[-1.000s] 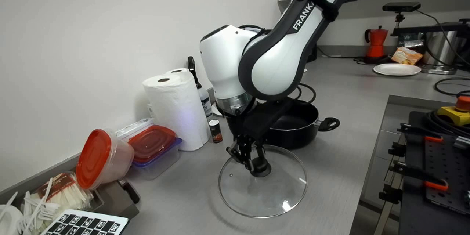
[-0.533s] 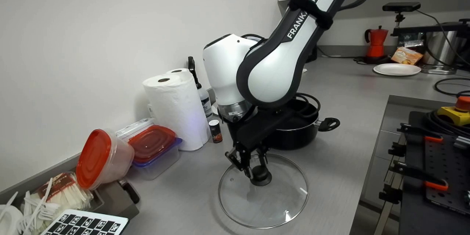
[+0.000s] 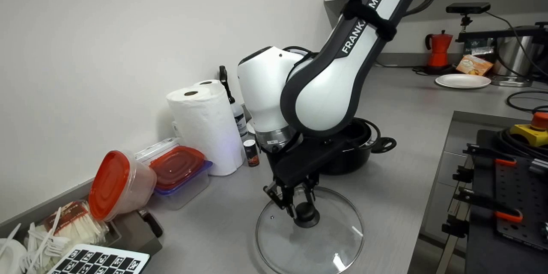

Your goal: Remove the glass lid from the black pot.

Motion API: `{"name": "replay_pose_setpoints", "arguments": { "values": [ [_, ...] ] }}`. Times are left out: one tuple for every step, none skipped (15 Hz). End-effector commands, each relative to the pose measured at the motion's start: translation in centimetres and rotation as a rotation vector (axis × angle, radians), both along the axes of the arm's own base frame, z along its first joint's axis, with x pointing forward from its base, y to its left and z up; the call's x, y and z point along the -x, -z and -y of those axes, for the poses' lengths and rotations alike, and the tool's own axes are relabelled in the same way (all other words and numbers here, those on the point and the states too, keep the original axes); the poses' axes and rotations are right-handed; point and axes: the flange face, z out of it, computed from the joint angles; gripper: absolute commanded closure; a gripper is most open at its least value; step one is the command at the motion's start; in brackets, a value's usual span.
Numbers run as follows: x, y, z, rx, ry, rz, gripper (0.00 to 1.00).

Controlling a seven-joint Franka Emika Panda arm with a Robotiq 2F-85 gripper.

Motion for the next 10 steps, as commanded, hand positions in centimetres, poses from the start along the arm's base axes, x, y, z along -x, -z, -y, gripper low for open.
{"name": "replay_pose_setpoints", "arguments": {
  "values": [
    [1.1,0.9,-0.8,0.004,0.027,0.0,0.76],
    [1.4,1.4,-1.0,0.009,0.029,-0.007,0.76],
    [1.7,1.9,-1.1,0.013,0.027,-0.013,0.76],
    [2.0,2.4,-1.2,0.016,0.028,-0.018,0.76],
    [2.2,2.7,-1.4,0.018,0.028,-0.023,0.76],
    [2.3,2.9,-1.5,0.017,0.026,-0.023,0.76],
    [2.3,2.9,-1.5,0.017,0.024,-0.023,0.76],
    [2.3,2.9,-1.5,0.017,0.024,-0.023,0.76],
    [2.3,2.9,-1.5,0.018,0.019,-0.027,0.76],
    [2.3,2.9,-1.4,0.022,0.001,-0.037,0.76]
  ]
}}
